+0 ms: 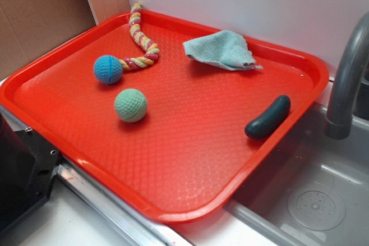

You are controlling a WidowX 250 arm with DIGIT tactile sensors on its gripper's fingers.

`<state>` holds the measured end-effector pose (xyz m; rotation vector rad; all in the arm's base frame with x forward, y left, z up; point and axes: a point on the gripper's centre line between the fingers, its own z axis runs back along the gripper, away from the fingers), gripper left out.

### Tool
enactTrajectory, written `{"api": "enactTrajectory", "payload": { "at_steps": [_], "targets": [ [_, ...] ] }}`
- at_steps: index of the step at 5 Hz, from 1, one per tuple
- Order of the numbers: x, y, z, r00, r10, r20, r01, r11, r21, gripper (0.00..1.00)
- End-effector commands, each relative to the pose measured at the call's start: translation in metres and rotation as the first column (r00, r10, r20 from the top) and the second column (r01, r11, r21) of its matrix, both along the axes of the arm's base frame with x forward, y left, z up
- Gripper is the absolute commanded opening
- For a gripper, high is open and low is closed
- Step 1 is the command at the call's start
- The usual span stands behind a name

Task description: Grab the blue ball.

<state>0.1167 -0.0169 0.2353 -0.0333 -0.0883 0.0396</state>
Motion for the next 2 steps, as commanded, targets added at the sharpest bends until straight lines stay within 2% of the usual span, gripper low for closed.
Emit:
{"api": "enactTrajectory", "payload": {
  "at_steps": [1, 2],
  "targets": [
    [0.0000, 0.0000, 0.0000, 1.000, 0.000, 0.000, 0.000, 1.000, 0.000, 1.00],
    [0.0041, 0.0044, -0.0077, 0.988, 0.153, -0.034, -0.154, 0.988, -0.016, 1.00]
  ]
}}
